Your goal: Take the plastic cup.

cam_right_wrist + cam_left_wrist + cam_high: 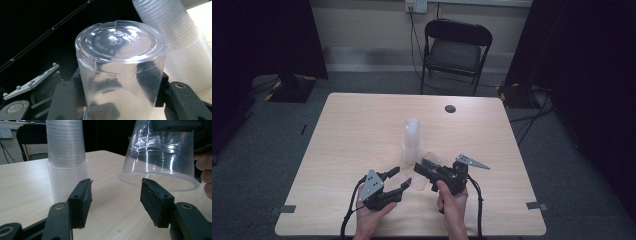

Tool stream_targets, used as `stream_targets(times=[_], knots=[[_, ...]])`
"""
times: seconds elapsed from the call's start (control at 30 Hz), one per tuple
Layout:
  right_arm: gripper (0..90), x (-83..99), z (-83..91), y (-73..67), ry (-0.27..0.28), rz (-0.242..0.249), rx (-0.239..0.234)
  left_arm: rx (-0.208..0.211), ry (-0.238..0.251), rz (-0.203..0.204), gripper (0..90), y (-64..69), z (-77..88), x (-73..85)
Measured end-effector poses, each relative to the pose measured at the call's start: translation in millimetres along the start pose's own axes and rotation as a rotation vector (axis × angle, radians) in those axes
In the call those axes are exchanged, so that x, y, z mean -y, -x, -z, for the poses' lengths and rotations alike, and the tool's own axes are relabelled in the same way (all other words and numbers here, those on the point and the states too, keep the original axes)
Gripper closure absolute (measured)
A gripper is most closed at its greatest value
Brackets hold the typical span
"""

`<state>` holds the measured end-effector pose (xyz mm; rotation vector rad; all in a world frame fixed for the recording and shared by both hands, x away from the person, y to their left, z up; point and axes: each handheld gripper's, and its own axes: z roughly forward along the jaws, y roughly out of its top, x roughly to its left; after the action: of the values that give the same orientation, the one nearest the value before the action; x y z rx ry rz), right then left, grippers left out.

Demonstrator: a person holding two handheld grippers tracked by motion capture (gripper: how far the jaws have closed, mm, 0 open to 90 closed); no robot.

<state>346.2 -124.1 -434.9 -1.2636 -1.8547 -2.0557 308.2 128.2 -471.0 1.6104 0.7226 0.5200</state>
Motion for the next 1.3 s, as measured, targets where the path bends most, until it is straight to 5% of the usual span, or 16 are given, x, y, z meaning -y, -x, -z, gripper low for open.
stream_targets(times=[0.4,0.7,1.1,1.3], knots=[[47.2,5.1,-3.7,0.5,-0.017,-0.058,-0.025,-0.013,0.070,-0.025,44.4,5.8,-4.8,-1.0],[47.1,8.0,-6.3,3.1,-0.012,-0.150,-0.033,-0.015,0.110,-0.012,49.9,9.7,-7.2,2.4],[47.1,9.9,-15.9,2.1,-0.087,-0.172,-0.066,-0.039,0.141,-0.025,55.2,10.4,-8.3,3.0],[46.6,12.4,-19.3,2.7,-0.104,-0.166,-0.041,-0.031,0.159,-0.010,64.8,10.1,-7.7,3.2]])
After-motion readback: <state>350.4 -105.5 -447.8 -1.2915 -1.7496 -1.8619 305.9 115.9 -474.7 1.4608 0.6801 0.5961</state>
